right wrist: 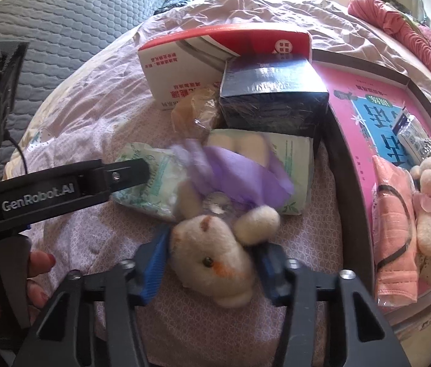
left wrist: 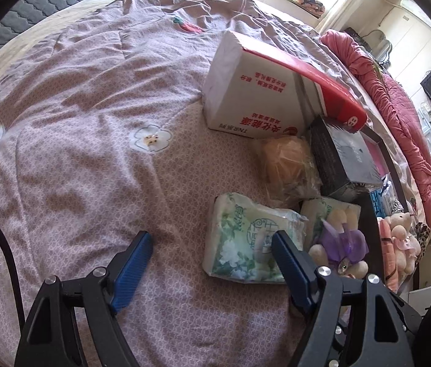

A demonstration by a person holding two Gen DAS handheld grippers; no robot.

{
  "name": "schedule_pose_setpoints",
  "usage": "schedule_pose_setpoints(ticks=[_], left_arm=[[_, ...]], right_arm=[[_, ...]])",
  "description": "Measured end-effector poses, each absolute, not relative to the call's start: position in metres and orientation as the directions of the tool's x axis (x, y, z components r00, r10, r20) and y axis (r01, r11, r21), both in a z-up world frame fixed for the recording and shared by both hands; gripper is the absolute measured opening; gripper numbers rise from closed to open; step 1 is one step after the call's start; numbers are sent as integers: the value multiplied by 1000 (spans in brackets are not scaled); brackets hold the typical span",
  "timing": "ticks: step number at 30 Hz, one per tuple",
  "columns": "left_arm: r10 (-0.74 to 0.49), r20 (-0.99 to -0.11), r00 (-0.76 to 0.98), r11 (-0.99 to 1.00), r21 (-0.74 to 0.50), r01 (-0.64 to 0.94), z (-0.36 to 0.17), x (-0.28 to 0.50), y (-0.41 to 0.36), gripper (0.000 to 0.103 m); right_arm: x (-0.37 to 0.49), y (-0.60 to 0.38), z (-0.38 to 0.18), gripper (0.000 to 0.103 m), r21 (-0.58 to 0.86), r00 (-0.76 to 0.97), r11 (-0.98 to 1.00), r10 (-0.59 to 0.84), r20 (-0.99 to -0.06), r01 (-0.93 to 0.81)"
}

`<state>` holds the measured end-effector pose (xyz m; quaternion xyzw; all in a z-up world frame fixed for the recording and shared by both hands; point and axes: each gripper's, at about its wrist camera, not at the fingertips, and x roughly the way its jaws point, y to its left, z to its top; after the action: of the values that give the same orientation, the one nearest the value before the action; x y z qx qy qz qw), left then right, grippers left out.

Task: Organize soft objects
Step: 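Grasp the green-white tissue packet with the left tool while the right tool grasps the purple-bow bear, then lift the tissue packet with the left tool while the right tool lifts the purple-bow bear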

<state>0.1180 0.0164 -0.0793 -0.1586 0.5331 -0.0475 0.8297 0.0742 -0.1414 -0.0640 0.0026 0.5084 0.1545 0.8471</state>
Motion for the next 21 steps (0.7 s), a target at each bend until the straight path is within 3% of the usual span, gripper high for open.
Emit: schedule_pose_setpoints(ticks=[6,11,12,13,17,19,21], left_arm=[[-274,-862,426,938,-338,-81,-84,120,11,79],[-288,-855,432,932,-354,-79,-86,121,7,69],[-293,-852,434,930,-360,-78,-86,121,7,61],[-311,-846,434,923,-378,-75,-86,122,6,45],[-321,-844,430,921,-385,-67,-87,121,2,41],[-338,-832,441,909,-410,-77,-86,120,6,27],[-350,-821,451,898,-430,-87,-85,119,11,22]], right_arm=[[74,-144,-63,49,170,435,948,277,-856,-269],[74,-151,-62,49,190,434,947,289,-853,-257],[74,-152,-62,49,193,435,947,292,-852,-257],[74,-152,-62,49,194,435,946,293,-851,-259],[73,-152,-61,48,198,438,944,300,-847,-264],[72,-152,-60,48,202,441,943,305,-844,-266],[72,-153,-59,47,204,443,942,308,-842,-267]])
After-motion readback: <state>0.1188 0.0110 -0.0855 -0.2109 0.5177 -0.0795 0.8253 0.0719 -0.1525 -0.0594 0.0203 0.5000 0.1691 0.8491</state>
